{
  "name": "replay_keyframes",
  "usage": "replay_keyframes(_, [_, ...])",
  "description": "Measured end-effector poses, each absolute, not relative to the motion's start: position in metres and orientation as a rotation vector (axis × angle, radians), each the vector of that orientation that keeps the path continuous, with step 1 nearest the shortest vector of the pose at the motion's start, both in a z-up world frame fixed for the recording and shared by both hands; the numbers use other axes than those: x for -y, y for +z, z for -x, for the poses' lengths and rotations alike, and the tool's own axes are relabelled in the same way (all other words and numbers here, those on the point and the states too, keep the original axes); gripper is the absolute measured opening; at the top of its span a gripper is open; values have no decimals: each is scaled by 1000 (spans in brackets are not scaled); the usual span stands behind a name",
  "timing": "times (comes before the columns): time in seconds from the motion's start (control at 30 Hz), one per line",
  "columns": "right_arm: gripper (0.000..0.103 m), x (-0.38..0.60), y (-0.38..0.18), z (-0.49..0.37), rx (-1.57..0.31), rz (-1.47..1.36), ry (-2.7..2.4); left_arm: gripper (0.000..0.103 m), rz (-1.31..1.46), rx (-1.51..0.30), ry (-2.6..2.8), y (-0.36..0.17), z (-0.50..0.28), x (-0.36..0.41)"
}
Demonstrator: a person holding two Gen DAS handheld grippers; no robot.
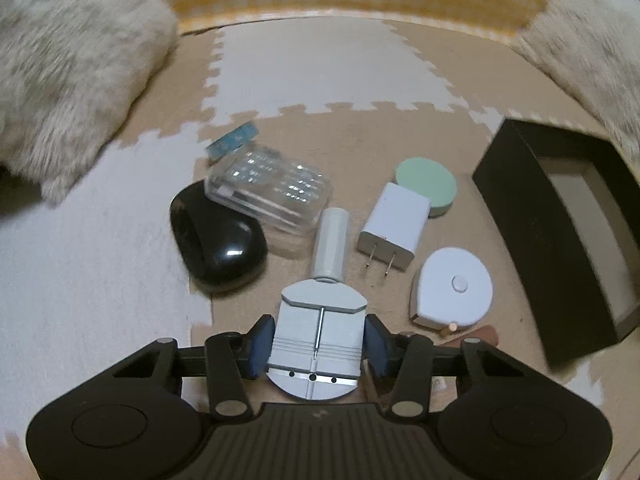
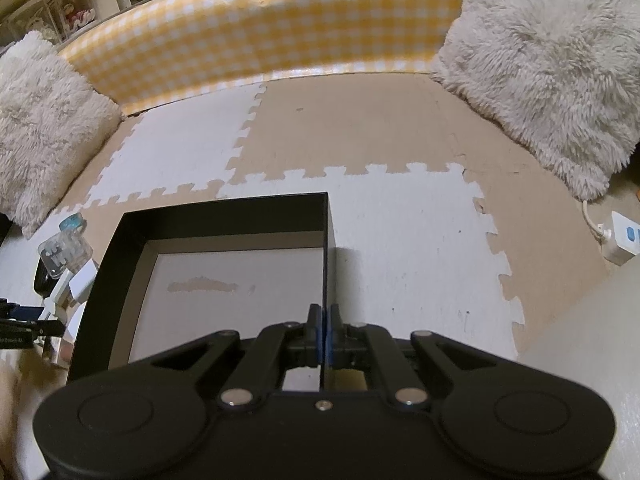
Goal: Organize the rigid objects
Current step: 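Lower the left gripper and grasp the white watch-band tool, then carry the white tool into the black box and open the left gripper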
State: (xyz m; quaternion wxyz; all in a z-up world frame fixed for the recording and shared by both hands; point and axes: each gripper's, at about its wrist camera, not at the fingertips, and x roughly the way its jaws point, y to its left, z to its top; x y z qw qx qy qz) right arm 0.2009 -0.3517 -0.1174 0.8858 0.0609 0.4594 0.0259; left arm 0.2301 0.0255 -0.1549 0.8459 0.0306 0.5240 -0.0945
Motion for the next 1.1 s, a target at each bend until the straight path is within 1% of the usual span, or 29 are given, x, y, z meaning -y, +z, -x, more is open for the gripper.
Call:
replay_keyframes(0.2, [3, 350, -118, -199, -957, -128, 47, 48, 45, -1115, -138, -145, -219, -33])
replay_keyframes(0.47, [3, 352, -118, -198, -963, -141, 45, 48, 114, -997, -149, -104, -199, -27])
replay_keyframes(0.73, [3, 350, -117, -196, -971, -132, 48, 48, 184, -884, -245, -74, -176, 11])
replay_keyframes(0.87, [3, 349, -116, -195, -970, -133, 48, 48, 231, -873, -308, -72, -172, 40])
replay_keyframes(1.1, [3, 349, -114, -195, -978, -139, 40, 48, 246, -887, -323, -90, -172, 85])
